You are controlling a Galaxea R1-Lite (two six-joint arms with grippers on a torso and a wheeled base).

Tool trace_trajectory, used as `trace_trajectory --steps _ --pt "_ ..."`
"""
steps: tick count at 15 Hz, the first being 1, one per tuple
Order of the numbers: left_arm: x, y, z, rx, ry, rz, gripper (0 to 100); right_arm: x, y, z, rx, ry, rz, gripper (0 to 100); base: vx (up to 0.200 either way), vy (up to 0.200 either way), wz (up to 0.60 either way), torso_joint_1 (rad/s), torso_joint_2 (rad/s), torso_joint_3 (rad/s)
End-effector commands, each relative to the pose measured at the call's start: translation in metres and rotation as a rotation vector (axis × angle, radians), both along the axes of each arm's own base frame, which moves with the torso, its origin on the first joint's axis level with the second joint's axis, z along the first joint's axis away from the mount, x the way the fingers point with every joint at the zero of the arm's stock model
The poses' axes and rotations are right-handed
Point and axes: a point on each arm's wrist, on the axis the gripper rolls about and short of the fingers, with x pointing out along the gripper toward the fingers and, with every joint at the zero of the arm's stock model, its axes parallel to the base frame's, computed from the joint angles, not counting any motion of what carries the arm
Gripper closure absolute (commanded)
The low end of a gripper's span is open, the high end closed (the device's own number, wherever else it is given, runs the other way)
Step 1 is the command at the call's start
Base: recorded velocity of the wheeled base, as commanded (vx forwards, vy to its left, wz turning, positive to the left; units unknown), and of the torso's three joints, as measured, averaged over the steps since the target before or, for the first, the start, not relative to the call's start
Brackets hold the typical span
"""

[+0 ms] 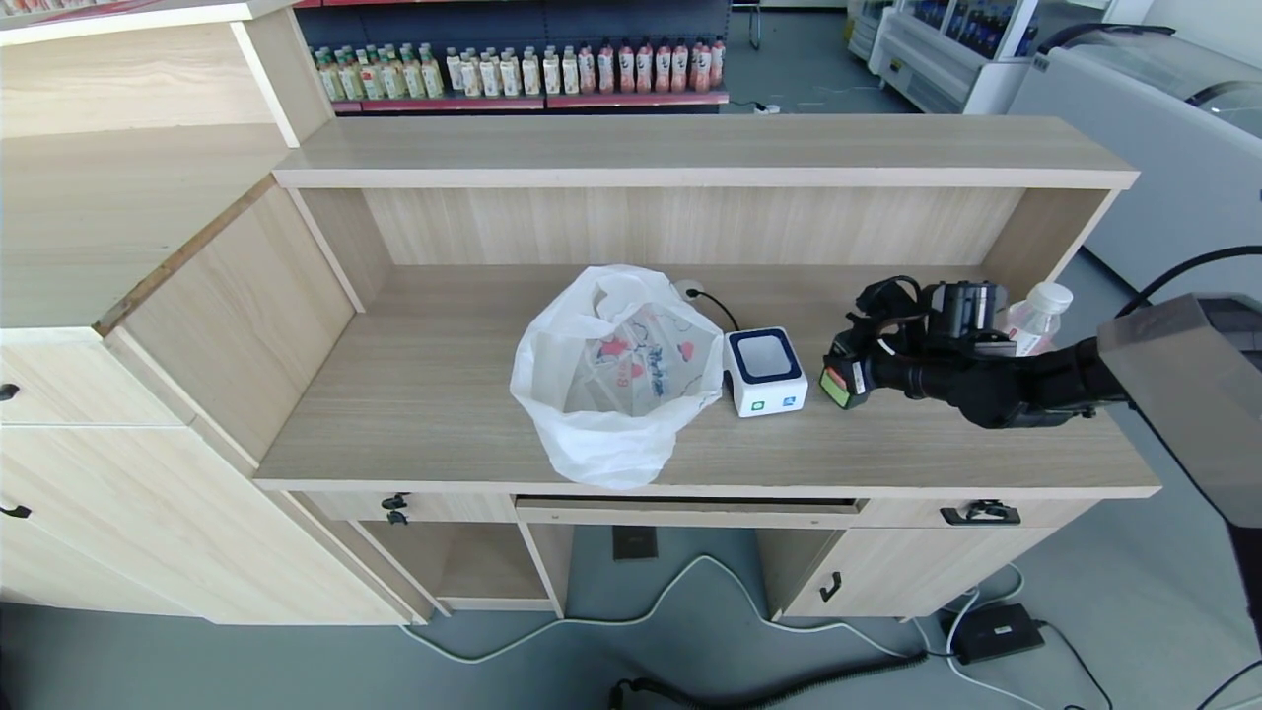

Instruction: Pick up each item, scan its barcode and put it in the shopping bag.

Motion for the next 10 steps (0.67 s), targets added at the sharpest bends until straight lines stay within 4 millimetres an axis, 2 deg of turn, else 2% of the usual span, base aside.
trace_trajectory --steps 1,3,5,6,7,8,9,10 --pt "0.0 0.0 0.0 0.0 -0.001 0.0 0 -0.042 -0.011 0.064 -0.028 -0.097 -0.009 100 0.0 0.0 0.0 0.0 0.0 0.0" --pt "0.0 0.0 0.0 0.0 -0.001 0.0 0 -0.123 -0.023 0.109 -0.08 -0.131 -0.021 100 0.0 0.0 0.0 0.0 0.0 0.0" --pt "0.0 0.0 0.0 0.0 -0.001 0.0 0 -0.214 -0.035 0.129 -0.268 -0.186 -0.011 100 0.0 0.0 0.0 0.0 0.0 0.0" --pt "0.0 0.0 0.0 0.0 -0.001 0.0 0 -0.25 -0.037 0.137 -0.405 -0.205 0.016 100 0.0 0.0 0.0 0.0 0.0 0.0" --pt "0.0 0.0 0.0 0.0 -0.001 0.0 0 -0.28 -0.038 0.14 -0.528 -0.209 0.056 100 0.0 0.0 0.0 0.0 0.0 0.0" --pt "0.0 0.0 0.0 0.0 -0.001 0.0 0 -0.304 -0.037 0.131 -0.642 -0.222 0.094 100 0.0 0.0 0.0 0.0 0.0 0.0" --pt "0.0 0.0 0.0 0.0 -0.001 0.0 0 -0.313 -0.037 0.125 -0.702 -0.24 0.111 100 0.0 0.0 0.0 0.0 0.0 0.0" --pt "0.0 0.0 0.0 0.0 -0.001 0.0 0 -0.323 -0.036 0.112 -0.89 -0.323 0.176 100 0.0 0.0 0.0 0.0 0.0 0.0"
